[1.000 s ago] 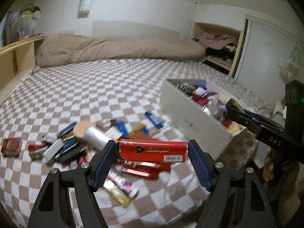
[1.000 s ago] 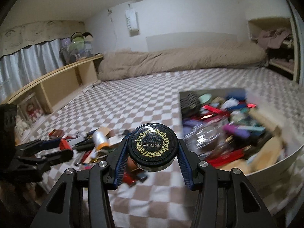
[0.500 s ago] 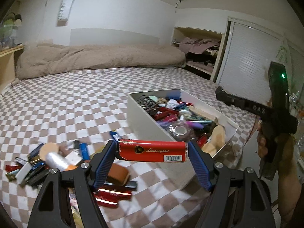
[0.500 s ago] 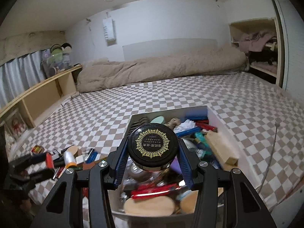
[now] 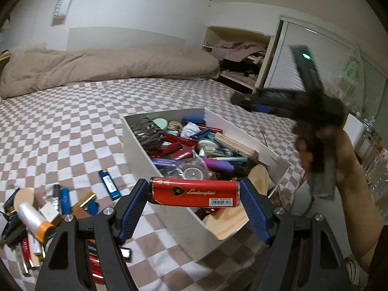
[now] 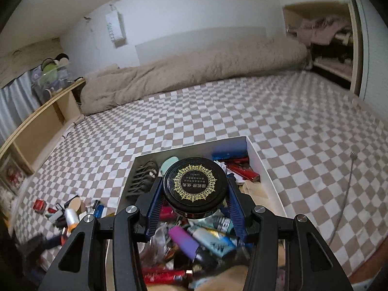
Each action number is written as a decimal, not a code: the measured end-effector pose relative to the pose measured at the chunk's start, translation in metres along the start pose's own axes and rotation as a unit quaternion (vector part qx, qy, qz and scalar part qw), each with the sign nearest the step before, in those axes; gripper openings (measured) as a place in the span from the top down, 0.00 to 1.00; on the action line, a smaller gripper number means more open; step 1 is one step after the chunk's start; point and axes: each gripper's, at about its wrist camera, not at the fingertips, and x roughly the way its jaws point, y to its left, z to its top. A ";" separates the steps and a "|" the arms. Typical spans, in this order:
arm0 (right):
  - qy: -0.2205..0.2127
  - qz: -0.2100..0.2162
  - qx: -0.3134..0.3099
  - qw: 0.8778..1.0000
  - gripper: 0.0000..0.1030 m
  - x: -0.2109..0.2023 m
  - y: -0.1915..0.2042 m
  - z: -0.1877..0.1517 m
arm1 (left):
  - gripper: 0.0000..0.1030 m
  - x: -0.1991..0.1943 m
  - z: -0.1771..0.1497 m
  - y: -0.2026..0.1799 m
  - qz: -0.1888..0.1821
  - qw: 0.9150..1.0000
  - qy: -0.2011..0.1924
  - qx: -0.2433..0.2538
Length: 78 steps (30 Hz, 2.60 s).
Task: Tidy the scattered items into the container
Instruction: 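Carry the tin and red lighter over the white box with both tools, then open both grippers to drop the tin and lighter into the box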
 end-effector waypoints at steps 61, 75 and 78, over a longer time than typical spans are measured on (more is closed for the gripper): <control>-0.052 0.007 0.157 0.986 0.18 -0.036 -0.053 -0.056 | 0.26 0.212 0.138 0.015 -0.006 0.974 0.187 -0.127; -0.042 0.006 0.154 0.987 0.18 -0.040 -0.051 -0.070 | 0.01 0.209 0.145 0.030 -0.007 0.972 0.165 -0.168; -0.043 0.006 0.155 0.987 0.18 -0.044 -0.050 -0.070 | 0.01 0.201 0.143 0.027 -0.006 0.973 0.166 -0.162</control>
